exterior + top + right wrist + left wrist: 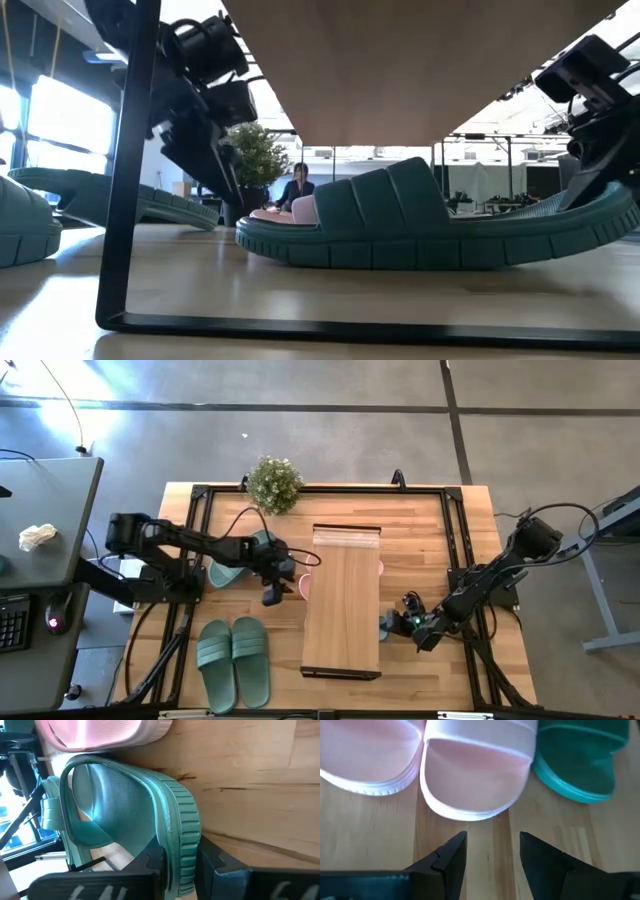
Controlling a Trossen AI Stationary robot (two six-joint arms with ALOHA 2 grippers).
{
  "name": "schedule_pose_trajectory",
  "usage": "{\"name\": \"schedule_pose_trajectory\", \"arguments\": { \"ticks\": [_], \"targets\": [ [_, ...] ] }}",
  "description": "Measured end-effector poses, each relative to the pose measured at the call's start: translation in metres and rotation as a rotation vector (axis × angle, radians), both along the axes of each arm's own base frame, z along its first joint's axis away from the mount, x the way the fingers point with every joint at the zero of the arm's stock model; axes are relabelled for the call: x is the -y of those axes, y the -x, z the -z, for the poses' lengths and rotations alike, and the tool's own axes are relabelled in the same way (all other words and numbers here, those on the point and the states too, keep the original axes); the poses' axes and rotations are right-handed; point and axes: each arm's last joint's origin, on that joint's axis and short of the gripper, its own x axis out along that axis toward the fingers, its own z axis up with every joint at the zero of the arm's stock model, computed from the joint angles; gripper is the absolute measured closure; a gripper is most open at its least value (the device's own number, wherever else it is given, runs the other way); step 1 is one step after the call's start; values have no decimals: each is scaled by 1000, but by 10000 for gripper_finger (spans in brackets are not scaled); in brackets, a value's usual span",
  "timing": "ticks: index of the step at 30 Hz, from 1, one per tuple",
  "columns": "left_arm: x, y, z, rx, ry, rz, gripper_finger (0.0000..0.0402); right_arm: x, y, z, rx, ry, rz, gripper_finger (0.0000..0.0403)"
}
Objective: Pick and place slides into the shelf
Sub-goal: Put the top right green slide under the shelf
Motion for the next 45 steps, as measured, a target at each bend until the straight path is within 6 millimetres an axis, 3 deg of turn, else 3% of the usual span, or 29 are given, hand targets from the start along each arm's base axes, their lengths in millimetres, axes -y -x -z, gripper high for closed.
{"name": "schedule_pose_trajectory", "arguments": {
  "ticks": [11,34,45],
  "targets": [
    [-3,-12,13,41,12,-24,236,5,-4,1,-14,3,10,368],
    [-1,-14,12,73,68,31,236,9,-8,-1,11,-8,30,367],
    [0,-14,11,75,78,36,236,10,-8,0,9,6,44,292]
  ]
}}
